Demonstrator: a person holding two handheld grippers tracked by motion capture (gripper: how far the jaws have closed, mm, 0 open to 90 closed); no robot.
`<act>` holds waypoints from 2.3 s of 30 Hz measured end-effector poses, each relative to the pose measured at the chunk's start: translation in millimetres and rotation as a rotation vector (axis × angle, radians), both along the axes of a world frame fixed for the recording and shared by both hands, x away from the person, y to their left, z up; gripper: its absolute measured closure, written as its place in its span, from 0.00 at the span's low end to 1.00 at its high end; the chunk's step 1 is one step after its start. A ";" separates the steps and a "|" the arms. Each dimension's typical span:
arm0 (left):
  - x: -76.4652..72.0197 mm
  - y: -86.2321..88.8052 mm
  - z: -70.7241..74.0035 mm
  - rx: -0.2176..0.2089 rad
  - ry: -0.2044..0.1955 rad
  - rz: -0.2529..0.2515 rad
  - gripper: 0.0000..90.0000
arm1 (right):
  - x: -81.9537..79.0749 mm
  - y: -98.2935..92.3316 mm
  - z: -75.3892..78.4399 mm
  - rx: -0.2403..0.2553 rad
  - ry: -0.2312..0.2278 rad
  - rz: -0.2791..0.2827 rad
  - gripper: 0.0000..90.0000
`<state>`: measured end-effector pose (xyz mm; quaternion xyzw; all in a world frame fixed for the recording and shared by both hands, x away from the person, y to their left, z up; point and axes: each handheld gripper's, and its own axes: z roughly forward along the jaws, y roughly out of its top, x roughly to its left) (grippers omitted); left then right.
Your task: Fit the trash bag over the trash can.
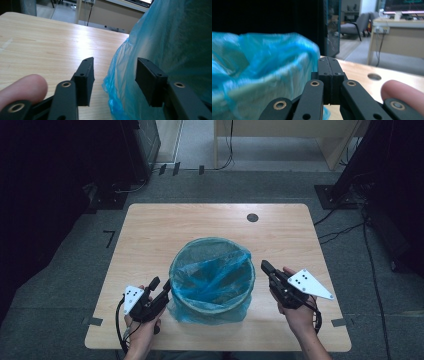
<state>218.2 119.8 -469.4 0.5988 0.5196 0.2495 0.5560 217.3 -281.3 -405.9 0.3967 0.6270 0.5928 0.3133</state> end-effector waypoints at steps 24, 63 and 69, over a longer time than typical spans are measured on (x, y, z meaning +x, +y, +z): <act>-20.8 11.8 -14.0 0.005 -0.099 -0.179 0.37 | 10.6 18.9 58.0 -0.033 -0.156 0.275 1.00; -6.3 13.7 -43.1 0.274 0.209 -0.178 0.19 | 43.7 154.3 68.9 -0.882 -0.131 1.327 1.00; -7.3 9.8 -44.3 0.276 0.208 -0.198 0.19 | 43.9 172.8 49.1 -1.027 -0.060 1.366 1.00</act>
